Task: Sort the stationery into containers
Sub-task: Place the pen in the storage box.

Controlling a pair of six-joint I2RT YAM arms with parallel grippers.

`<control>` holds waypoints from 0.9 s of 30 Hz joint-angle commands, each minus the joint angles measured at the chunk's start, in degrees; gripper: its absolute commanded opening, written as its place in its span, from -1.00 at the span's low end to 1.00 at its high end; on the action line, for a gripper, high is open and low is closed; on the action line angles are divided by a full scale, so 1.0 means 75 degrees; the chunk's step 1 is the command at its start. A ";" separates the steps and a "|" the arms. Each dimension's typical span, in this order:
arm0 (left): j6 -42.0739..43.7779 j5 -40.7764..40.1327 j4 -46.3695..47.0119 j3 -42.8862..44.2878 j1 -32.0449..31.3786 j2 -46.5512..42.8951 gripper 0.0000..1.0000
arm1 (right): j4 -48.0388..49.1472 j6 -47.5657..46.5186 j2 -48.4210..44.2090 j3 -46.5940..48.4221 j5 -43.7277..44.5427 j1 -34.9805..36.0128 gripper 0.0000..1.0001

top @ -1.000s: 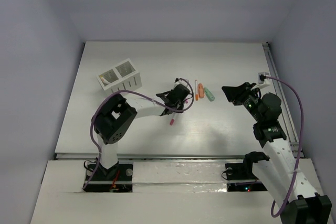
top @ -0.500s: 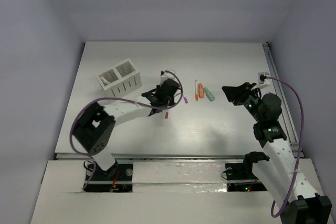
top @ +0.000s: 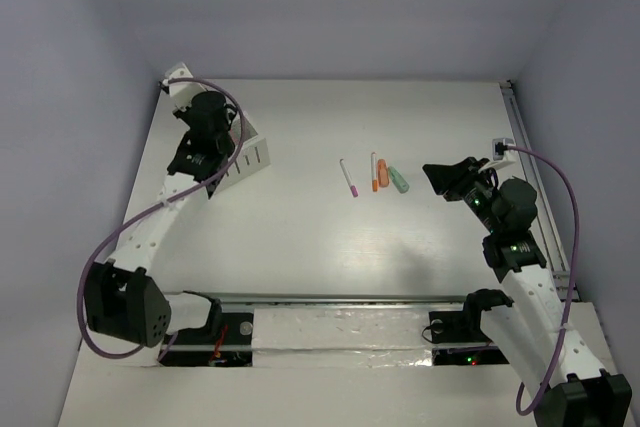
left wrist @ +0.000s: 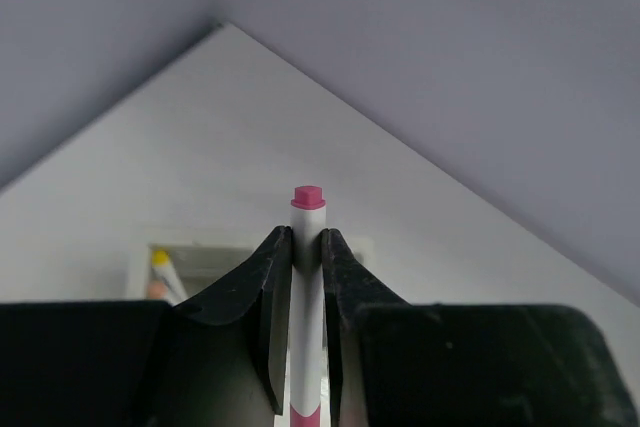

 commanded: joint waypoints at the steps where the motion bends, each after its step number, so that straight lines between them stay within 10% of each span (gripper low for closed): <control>1: 0.1310 -0.0811 0.0594 0.0653 0.0681 0.0536 -1.00 | 0.0392 0.0016 -0.0083 0.0130 -0.0161 -0.0017 -0.21; 27: 0.2239 -0.1410 0.3323 -0.0493 0.1294 0.2086 -1.00 | 0.0591 0.0063 0.0187 0.0083 -0.0373 -0.0017 -0.22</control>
